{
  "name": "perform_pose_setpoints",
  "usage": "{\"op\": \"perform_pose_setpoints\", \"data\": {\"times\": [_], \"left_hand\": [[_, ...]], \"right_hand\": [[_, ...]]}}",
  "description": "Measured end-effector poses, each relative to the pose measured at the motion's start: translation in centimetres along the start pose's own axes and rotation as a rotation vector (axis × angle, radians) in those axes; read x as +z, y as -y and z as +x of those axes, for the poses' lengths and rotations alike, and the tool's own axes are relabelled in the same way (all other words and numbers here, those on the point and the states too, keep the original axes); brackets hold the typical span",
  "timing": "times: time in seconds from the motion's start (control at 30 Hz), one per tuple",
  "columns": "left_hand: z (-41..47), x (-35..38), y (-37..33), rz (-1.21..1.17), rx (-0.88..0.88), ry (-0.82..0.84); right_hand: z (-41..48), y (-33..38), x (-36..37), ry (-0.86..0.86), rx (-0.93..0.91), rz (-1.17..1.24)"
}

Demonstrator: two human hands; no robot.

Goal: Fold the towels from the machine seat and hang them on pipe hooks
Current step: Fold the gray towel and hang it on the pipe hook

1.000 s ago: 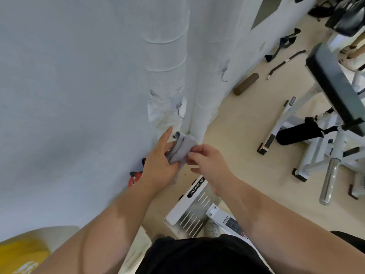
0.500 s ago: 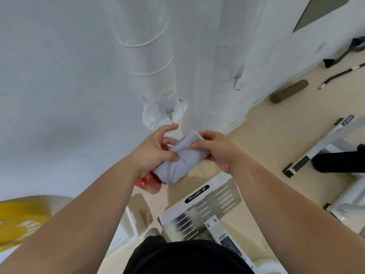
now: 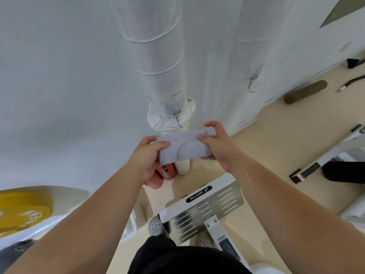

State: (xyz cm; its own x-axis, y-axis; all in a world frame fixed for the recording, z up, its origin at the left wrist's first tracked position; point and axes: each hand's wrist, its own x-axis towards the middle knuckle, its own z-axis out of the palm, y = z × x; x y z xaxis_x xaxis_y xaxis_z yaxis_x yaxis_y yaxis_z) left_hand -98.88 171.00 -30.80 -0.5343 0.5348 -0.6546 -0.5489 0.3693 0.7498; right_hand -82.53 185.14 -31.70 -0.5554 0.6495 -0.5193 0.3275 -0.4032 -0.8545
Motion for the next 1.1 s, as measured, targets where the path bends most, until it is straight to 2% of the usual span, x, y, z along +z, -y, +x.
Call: {"op": "perform_pose_setpoints", "data": {"times": [0.1, 0.17, 0.23, 0.33, 0.4, 0.43, 0.5, 0.57, 0.7, 0.87, 1.0, 1.1], "left_hand": [[0.8, 1.3, -0.4, -0.093, 0.012, -0.086], [1.3, 1.8, -1.0, -0.068, 0.034, -0.124], [1.7, 1.9, -1.7, -0.020, 0.034, -0.158], [1.8, 2.0, -2.3, -0.046, 0.040, -0.161], [1.4, 1.7, -2.2, -0.087, 0.103, -0.091], [1.5, 1.4, -1.8, -0.032, 0.153, -0.050], [1.5, 1.1, -1.3, 0.230, 0.244, -0.050], [1.8, 1.1, -1.1, 0.393, 0.332, -0.147], [3.2, 1.2, -0.9, 0.423, 0.414, -0.205], [4.6, 1.7, -0.3, 0.388, 0.502, -0.284], [5.4, 1.7, 0.3, 0.418, 0.609, -0.318], [5.7, 1.4, 0.6, 0.494, 0.736, -0.330]], "right_hand": [[0.9, 0.8, 0.3, 0.034, -0.097, 0.049], [1.4, 1.0, -0.2, 0.157, -0.110, 0.145], [1.8, 1.0, -0.9, 0.243, -0.142, 0.020], [2.6, 1.6, -0.6, 0.119, -0.246, -0.284], [3.3, 2.5, -0.2, 0.018, -0.295, -0.299], [3.7, 2.8, -0.1, -0.003, -0.294, -0.307], [4.8, 3.1, -0.1, -0.003, -0.313, -0.371], [5.6, 3.3, 0.0, 0.008, -0.366, -0.454], [7.2, 3.1, 0.0, 0.011, -0.480, -0.506], [8.9, 1.3, -0.4, 0.150, -0.551, -0.519], [10.6, 1.3, -0.6, 0.090, -0.757, -0.523], [11.6, 1.3, -0.9, 0.084, -0.809, -0.524]]}}
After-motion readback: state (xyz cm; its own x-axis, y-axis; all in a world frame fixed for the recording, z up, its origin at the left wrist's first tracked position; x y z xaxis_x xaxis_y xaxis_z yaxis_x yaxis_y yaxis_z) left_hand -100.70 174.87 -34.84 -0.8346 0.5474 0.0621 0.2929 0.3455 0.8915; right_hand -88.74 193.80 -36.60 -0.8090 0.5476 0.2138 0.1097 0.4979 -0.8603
